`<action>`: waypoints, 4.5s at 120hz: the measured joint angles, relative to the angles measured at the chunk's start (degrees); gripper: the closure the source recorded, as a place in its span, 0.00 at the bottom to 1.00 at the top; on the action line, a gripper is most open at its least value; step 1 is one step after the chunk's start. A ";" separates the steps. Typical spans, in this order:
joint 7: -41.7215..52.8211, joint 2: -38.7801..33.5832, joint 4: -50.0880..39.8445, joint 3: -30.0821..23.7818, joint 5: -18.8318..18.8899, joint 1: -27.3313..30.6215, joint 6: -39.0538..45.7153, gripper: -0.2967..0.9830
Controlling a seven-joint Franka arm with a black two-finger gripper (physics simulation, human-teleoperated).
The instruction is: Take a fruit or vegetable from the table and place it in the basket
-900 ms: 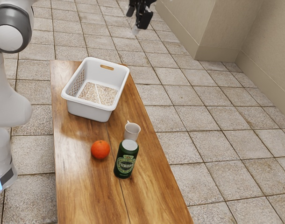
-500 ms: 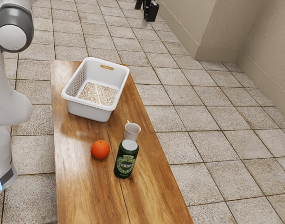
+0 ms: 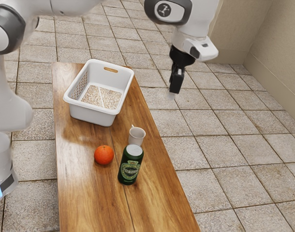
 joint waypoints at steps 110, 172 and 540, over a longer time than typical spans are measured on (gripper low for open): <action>0.33 -41.46 -57.40 -70.50 -1.18 67.11 27.61 0.25; -0.36 -31.20 -61.65 -65.29 -1.30 62.73 30.04 0.25; -12.33 -24.95 -43.94 -46.86 21.90 72.55 23.13 0.48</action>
